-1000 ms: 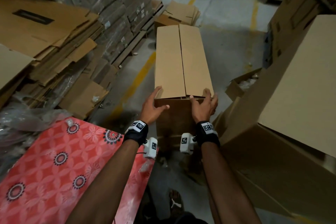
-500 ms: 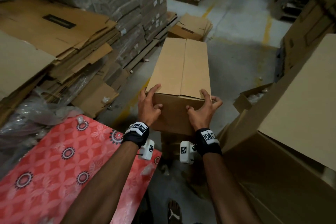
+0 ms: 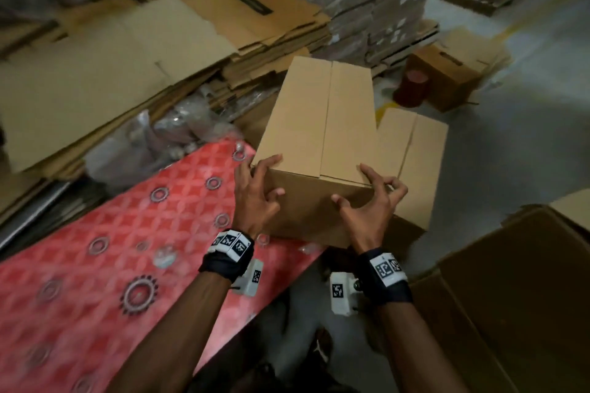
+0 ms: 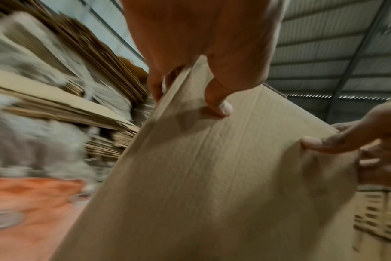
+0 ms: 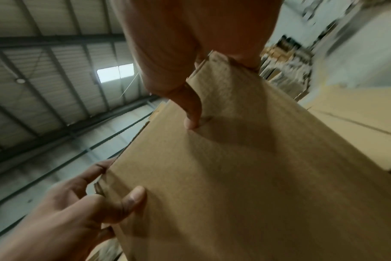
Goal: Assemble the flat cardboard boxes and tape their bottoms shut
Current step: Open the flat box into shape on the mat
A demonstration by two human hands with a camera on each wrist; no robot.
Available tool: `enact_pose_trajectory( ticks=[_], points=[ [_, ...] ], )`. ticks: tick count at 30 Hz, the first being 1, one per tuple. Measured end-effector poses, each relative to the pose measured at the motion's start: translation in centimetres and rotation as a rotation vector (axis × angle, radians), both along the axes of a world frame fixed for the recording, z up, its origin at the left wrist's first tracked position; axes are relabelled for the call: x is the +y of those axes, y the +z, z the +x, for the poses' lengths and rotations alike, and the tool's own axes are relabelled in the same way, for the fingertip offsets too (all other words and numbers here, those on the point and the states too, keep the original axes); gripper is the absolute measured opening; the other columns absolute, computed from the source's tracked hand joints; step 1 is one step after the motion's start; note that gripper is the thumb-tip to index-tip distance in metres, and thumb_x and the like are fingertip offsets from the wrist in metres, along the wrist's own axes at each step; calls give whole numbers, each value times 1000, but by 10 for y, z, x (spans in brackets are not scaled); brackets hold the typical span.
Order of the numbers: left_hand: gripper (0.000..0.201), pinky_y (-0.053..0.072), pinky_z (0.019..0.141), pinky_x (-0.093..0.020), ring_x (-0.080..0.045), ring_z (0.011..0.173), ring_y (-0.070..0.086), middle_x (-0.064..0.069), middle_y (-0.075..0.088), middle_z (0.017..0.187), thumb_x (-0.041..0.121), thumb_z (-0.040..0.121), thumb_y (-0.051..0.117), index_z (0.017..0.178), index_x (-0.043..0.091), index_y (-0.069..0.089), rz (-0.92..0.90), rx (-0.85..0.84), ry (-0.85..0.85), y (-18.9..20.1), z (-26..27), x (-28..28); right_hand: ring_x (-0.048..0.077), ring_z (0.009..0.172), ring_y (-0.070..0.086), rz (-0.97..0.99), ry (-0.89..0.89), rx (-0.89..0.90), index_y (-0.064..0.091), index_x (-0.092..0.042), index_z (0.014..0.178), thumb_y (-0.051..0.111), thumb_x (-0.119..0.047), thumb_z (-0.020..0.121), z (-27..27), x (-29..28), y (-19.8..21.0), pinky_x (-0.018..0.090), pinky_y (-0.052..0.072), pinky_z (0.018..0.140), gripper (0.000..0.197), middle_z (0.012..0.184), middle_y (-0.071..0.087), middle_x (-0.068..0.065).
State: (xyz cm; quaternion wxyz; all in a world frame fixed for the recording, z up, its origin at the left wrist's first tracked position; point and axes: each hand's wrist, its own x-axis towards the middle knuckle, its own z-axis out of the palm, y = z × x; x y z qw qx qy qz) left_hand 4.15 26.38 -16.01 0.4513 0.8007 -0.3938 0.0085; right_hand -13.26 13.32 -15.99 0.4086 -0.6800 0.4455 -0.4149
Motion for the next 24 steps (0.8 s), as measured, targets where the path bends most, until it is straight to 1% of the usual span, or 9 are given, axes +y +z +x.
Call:
enact_pose_trajectory(
  ticks=[2, 4, 6, 10, 12, 15, 20, 22, 24],
  points=[
    [76, 39, 105, -36, -21, 127, 38, -9, 44, 127, -3, 72, 76, 138, 30, 59, 29, -37, 41, -2, -3, 40, -5, 116, 41, 10, 72, 2, 69, -26, 125, 97, -8, 59, -1, 28, -2, 2, 29, 107, 73, 130, 30, 2],
    [76, 40, 106, -37, -28, 127, 41, -11, 46, 126, -2, 71, 77, 137, 30, 60, 25, -44, 82, -8, -7, 79, -24, 110, 32, 3, 143, 17, 69, -26, 125, 97, -10, 59, -3, 57, -6, 8, 32, 111, 73, 129, 30, 3],
    [75, 41, 106, -39, -30, 127, 42, -12, 47, 126, -3, 71, 78, 136, 29, 60, 13, -26, 126, -16, -12, 120, -27, 112, 30, 3, 190, 36, 69, -28, 125, 98, -12, 59, -5, 89, -8, 16, 35, 114, 74, 130, 31, 2],
    [72, 43, 109, -47, -32, 135, 42, -12, 47, 131, -2, 71, 78, 135, 27, 61, -5, 29, 174, -37, -34, 206, 1, 115, 45, -12, 271, 87, 69, -27, 124, 98, -8, 58, -15, 161, -21, 13, 35, 112, 75, 132, 33, 5],
    [70, 40, 111, -43, -29, 137, 40, -11, 46, 132, -3, 72, 79, 134, 23, 62, -28, 63, 193, -47, -50, 250, 1, 114, 46, -50, 322, 90, 69, -24, 123, 98, -7, 56, -23, 197, -26, 12, 36, 111, 75, 131, 35, 10],
    [69, 43, 110, -43, -17, 135, 39, -9, 44, 132, -2, 71, 81, 133, 23, 62, -11, 148, 238, -61, -69, 304, -12, 116, 41, -67, 399, 130, 69, -26, 122, 96, -9, 60, -34, 239, -36, 21, 38, 113, 70, 134, 36, 13],
    [64, 46, 110, -44, -19, 133, 46, 3, 43, 134, 22, 69, 61, 132, 31, 56, 42, 281, 159, -72, -84, 383, 24, 128, 45, 52, 620, 178, 64, -42, 122, 78, -48, 80, -56, 277, -53, 47, 46, 110, 45, 131, 36, 3],
    [57, 46, 105, -41, -14, 129, 49, 9, 49, 136, 26, 76, 62, 133, 31, 54, 32, 305, 119, -68, -77, 403, 21, 128, 45, 50, 637, 188, 62, -42, 130, 67, -51, 87, -52, 270, -61, 37, 45, 109, 44, 134, 40, 1],
    [47, 44, 102, -39, -14, 127, 52, 9, 53, 140, 40, 89, 58, 135, 32, 52, 58, 318, 137, -59, -60, 410, 14, 122, 47, -9, 637, 223, 62, -36, 134, 61, -52, 90, -37, 257, -62, 11, 40, 98, 47, 134, 48, 6]
  ],
)
